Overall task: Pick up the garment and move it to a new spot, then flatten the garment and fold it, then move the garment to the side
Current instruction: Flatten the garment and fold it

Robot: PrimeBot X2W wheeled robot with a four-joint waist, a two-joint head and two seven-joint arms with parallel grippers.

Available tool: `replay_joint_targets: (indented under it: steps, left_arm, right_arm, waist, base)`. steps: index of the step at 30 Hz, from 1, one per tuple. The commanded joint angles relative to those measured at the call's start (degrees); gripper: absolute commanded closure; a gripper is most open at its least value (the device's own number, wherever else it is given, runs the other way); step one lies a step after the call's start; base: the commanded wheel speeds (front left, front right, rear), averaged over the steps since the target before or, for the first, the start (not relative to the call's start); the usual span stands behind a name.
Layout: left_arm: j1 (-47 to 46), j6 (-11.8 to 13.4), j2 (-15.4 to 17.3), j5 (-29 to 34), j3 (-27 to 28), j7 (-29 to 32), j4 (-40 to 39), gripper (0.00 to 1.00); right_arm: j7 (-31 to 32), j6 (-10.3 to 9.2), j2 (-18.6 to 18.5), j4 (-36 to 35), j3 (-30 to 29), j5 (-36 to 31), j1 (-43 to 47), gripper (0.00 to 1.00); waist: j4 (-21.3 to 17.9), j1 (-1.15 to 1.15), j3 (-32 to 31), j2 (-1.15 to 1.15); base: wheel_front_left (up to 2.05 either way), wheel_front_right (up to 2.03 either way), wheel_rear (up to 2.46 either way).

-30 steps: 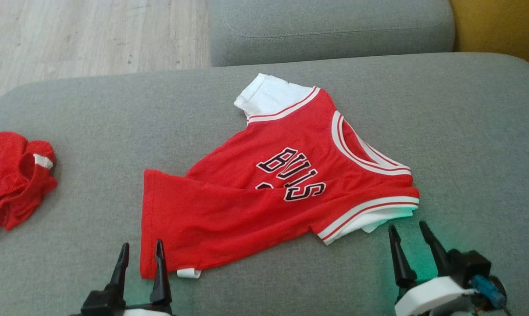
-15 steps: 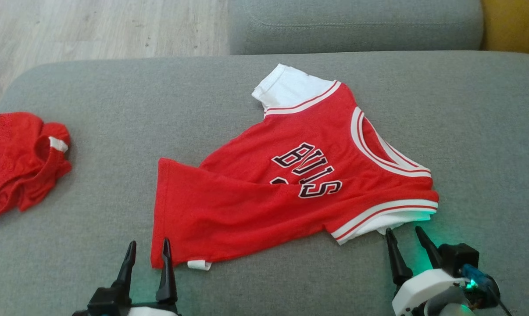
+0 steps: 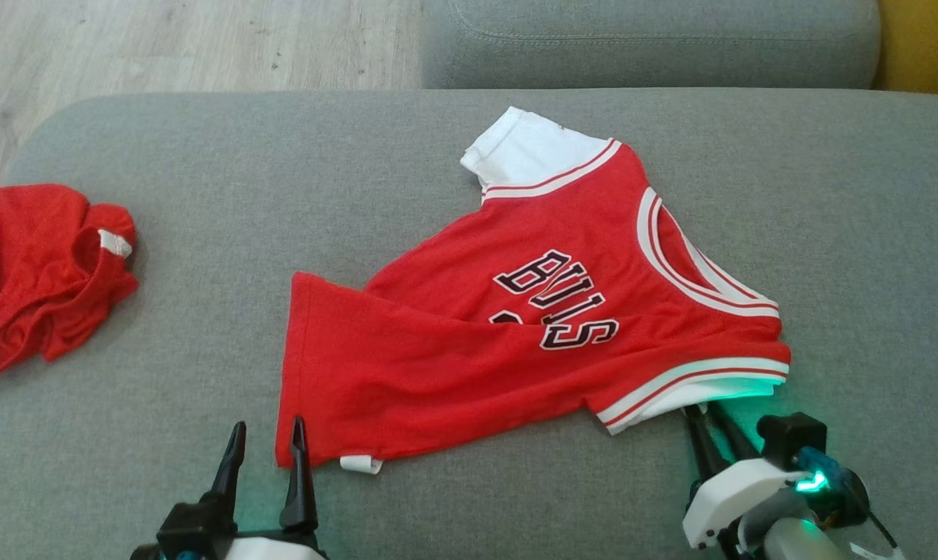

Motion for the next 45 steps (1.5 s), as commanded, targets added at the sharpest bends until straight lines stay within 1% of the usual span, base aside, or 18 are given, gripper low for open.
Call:
replay_joint_targets:
  steps: [1, 7, 9, 11, 16, 19, 21, 23, 25, 29, 36, 37, 39, 40, 42, 45]
  left_arm:
    - [-2.10, -0.37, 0.21, -0.53, 1.42, -0.29, -1.07, 0.00]
    - [-1.71, -1.03, 0.21, -1.81, 2.03, -0.29, 0.12, 0.00]
    - [-1.37, -1.89, 0.21, -4.13, 2.07, -0.29, 2.21, 0.00]
    - [-1.42, -2.10, 0.21, -5.63, 2.23, -0.29, 4.45, 0.00]
    - [-2.47, -1.95, 0.21, -9.14, 3.85, -0.29, 8.88, 0.00]
    - [-3.25, -2.44, 0.21, -10.41, 4.81, -0.29, 10.13, 0.00]
    - [-3.67, -3.26, 0.21, -11.22, 4.91, -0.29, 11.06, 0.00]
    - [-4.33, -4.44, 0.21, -12.15, 4.33, -0.29, 11.87, 0.00]
    - [-4.79, -4.98, 0.21, -12.70, 4.06, -0.29, 12.39, 0.00]
    - [-5.59, -5.34, 0.21, -13.71, 3.75, -0.29, 14.58, 0.00]
    - [-6.94, -6.04, 0.21, -16.36, 0.48, -0.29, 19.56, 0.01]
    - [-7.11, -6.12, 0.21, -16.67, -0.21, -0.29, 20.26, 0.14]
    - [-7.32, -6.30, 0.21, -17.61, -1.37, -0.29, 21.16, 0.60]
    - [-7.42, -6.38, 0.21, -18.11, -2.00, -0.29, 21.58, 0.69]
    - [-7.66, -6.53, 0.21, -19.27, -3.09, -0.29, 22.20, 1.00]
    - [-8.24, -6.66, 0.21, -19.88, -3.81, -0.29, 22.45, 1.00]
  right_arm:
    - [0.04, 0.37, 0.00, 1.10, 2.13, 0.11, -0.82, 1.00]
    - [-0.42, 0.37, 0.00, 1.33, -0.32, 0.24, -0.82, 1.00]
    - [-0.55, 0.37, 0.00, -0.24, -1.91, 0.24, -0.25, 1.00]
    - [-0.58, 0.37, 0.00, -1.74, -2.55, -0.02, 0.48, 1.00]
    - [-0.60, 0.37, 0.00, -4.58, -2.45, -0.17, 2.16, 1.00]
    - [-0.60, 0.37, 0.00, -5.81, -2.03, 0.07, 2.47, 1.00]
    - [-0.60, 0.37, 0.00, -6.47, -1.77, 0.15, 2.53, 1.00]
    - [-0.60, 0.37, 0.00, -6.99, -1.57, 0.20, 2.51, 1.00]
    - [-0.60, 0.37, 0.00, -7.40, -1.46, 0.18, 2.47, 1.00]
    - [-0.61, 0.37, 0.00, -8.02, -1.17, 0.13, 2.33, 1.00]
    - [-0.61, 0.37, 0.00, -8.58, -0.96, 0.01, 2.07, 1.00]
    - [-0.61, 0.37, 0.00, -8.61, -0.99, 0.05, 2.04, 1.00]
    - [-0.61, 0.37, 0.00, -8.71, -1.06, 0.13, 1.98, 1.00]
    - [-0.61, 0.37, 0.00, -8.78, -1.13, 0.20, 1.97, 1.00]
    - [-0.61, 0.37, 0.00, -8.91, -1.35, 0.29, 2.00, 1.00]
    - [-0.61, 0.37, 0.00, -9.09, -1.64, 0.49, 1.95, 1.00]
  waist:
    - [-0.02, 0.00, -0.09, 0.00]
    - [-0.71, 0.00, -0.29, 0.00]
    - [-1.52, 0.00, -0.17, 0.00]
    - [-2.19, 0.00, -0.09, 0.00]
    - [-3.80, 0.00, 0.14, 0.00]
    - [-4.44, 0.00, 0.47, 0.00]
    - [-4.74, 0.00, 0.70, 0.00]
    - [-5.00, 0.00, 0.96, 0.00]
    - [-5.18, 0.00, 1.16, 0.00]
    - [-5.66, 0.00, 1.58, 0.00]
    - [-6.33, 0.00, 2.02, 0.00]
    - [-6.38, 0.00, 2.05, 0.00]
    - [-6.45, 0.00, 2.10, 0.00]
    - [-6.41, 0.00, 2.15, 0.00]
    - [-6.26, 0.00, 2.18, 0.00]
    - [-5.96, 0.00, 2.15, 0.00]
  base:
    - [0.00, 0.00, 0.00]
    - [0.00, 0.00, 0.00]
    - [0.00, 0.00, 0.00]
    - [0.00, 0.00, 0.00]
    - [0.00, 0.00, 0.00]
    - [0.00, 0.00, 0.00]
    - [0.00, 0.00, 0.00]
    - [0.00, 0.00, 0.00]
    - [0.00, 0.00, 0.00]
    - [0.00, 0.00, 0.00]
    - [0.00, 0.00, 0.00]
    - [0.00, 0.00, 0.00]
    - [0.00, 0.00, 0.00]
    - [0.00, 0.00, 0.00]
    - [0.00, 0.00, 0.00]
    - [0.00, 0.00, 0.00]
